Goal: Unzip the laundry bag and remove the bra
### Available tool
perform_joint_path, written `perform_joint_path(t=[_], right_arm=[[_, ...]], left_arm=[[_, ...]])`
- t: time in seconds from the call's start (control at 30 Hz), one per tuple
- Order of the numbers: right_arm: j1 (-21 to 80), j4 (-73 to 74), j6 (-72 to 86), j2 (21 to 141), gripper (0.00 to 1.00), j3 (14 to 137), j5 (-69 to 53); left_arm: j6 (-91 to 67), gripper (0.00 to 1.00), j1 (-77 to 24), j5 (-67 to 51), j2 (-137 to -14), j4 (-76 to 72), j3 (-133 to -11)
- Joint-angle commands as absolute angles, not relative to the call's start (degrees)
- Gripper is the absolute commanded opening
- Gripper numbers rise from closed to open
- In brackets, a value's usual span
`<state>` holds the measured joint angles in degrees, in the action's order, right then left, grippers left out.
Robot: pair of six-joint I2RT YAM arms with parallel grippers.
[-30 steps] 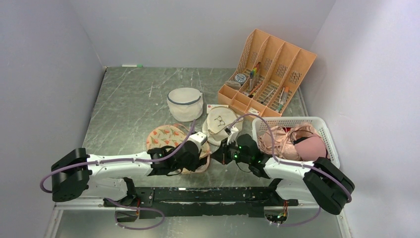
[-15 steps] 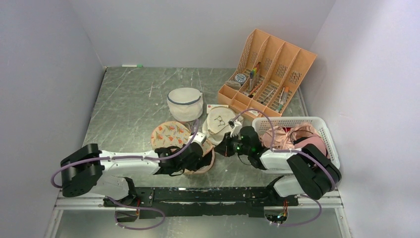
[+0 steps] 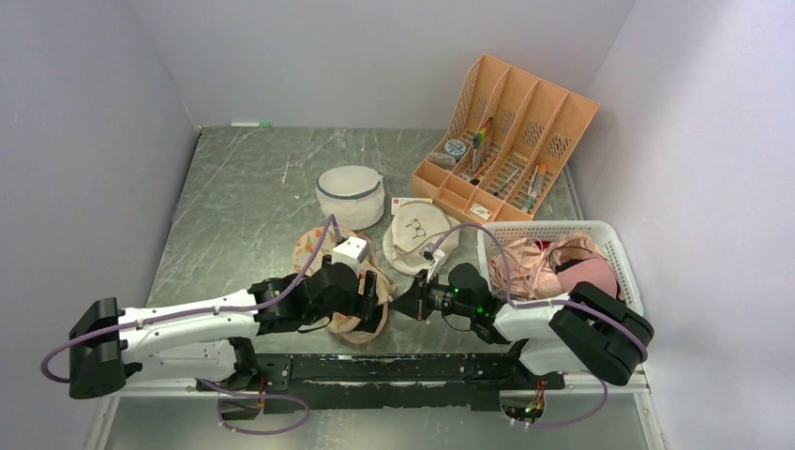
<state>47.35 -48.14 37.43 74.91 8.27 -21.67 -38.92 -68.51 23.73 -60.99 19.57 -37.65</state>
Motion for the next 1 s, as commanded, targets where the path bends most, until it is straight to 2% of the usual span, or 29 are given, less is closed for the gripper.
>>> perform_joint_path(t=[0.0,0.2,0.43,0.47,0.53,0.6,0.77,0.8,0.97], right_arm=[[48.4,-52.0,38.5,74.5,0.0,9.4,-19.0],[48.7,-53.8,38.7,77.2,0.0,10.8,-20.9],[49.3,-51.7,38.6,75.6,0.0,10.7,-21.0],[49.5,-51.9,38.5,75.3,0.0,10.2,-20.9],[49.5,-51.7,38.1,74.9,0.0,9.7,-20.1],[49.5,-49.1,37.2,74.5,0.0,10.1,-18.5],[49.4,-41.5,34.2,72.3,0.0,12.8,-14.7],[49.3,-40.2,33.3,72.0,0.0,13.4,-13.9],[47.9,-36.8,31.3,71.8,0.0,15.4,-10.2]], left_arm=[[-37.5,0.83,-68.7,20.0,-60.5,16.6,-38.0],[-36.0,0.83,-68.8,19.2,-68.1,17.2,-41.7],[-35.0,0.73,-68.8,22.0,-77.6,19.9,-46.8],[-35.1,0.7,-68.8,21.8,-77.7,19.0,-46.0],[-35.3,0.55,-68.8,21.5,-77.3,17.4,-44.4],[-35.5,0.46,-68.8,21.6,-77.1,17.5,-43.7],[-34.5,0.1,-68.8,22.0,-78.3,18.9,-43.1],[-35.2,0.07,-68.8,22.0,-78.7,19.3,-43.0],[-38.2,0.07,-68.9,19.6,-77.5,17.1,-38.8]])
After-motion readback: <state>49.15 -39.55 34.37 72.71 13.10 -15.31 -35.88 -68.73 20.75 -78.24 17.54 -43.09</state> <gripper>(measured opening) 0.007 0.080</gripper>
